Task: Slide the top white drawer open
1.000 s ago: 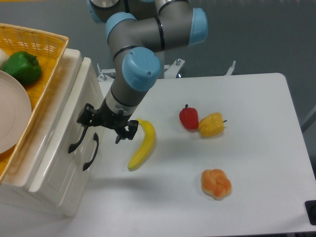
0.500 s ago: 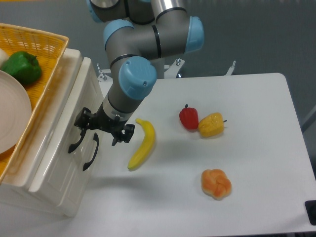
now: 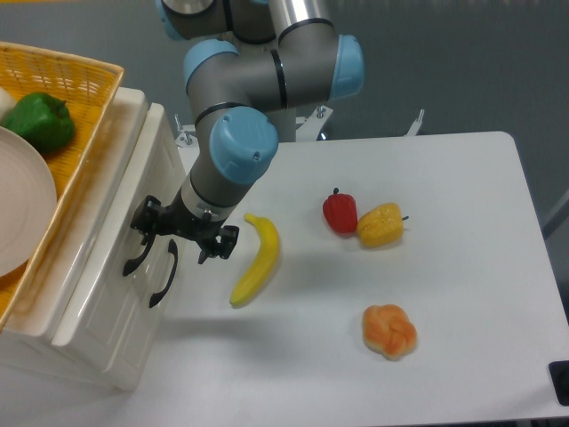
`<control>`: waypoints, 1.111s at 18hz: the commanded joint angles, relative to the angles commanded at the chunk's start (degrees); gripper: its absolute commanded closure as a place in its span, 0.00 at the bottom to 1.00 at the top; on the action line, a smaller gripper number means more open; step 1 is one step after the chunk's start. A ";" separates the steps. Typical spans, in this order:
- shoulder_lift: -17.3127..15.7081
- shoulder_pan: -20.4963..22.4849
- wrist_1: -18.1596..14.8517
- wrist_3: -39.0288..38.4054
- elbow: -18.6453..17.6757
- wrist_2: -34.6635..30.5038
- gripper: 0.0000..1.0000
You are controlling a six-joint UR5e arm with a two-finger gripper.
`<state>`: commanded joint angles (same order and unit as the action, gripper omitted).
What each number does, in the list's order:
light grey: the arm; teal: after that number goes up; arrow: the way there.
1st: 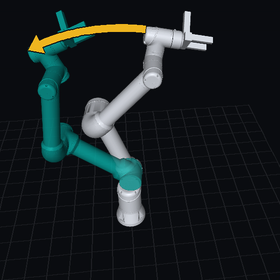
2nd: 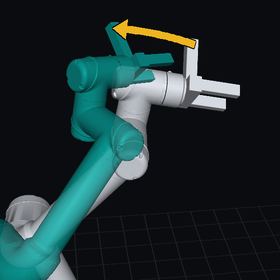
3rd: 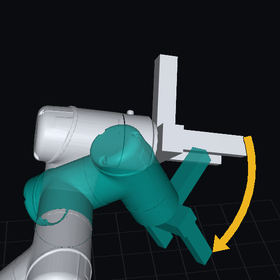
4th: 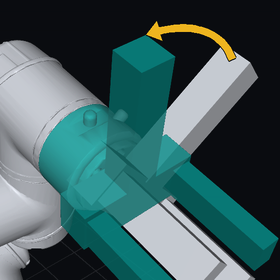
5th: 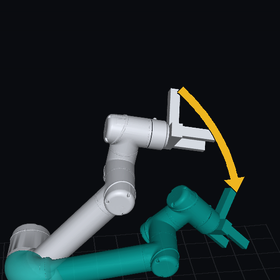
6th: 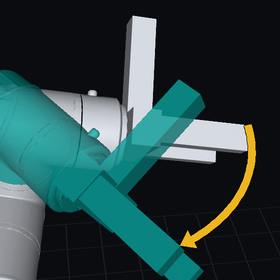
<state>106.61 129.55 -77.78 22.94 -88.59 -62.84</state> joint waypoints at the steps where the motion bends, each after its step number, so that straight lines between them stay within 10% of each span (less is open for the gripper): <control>1: -0.09 -0.09 -0.09 0.00 0.00 0.00 0.00; 20: 0.96 0.96 0.62 0.61 0.53 -5.09 0.00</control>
<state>107.58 130.51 -77.17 23.55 -88.07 -67.93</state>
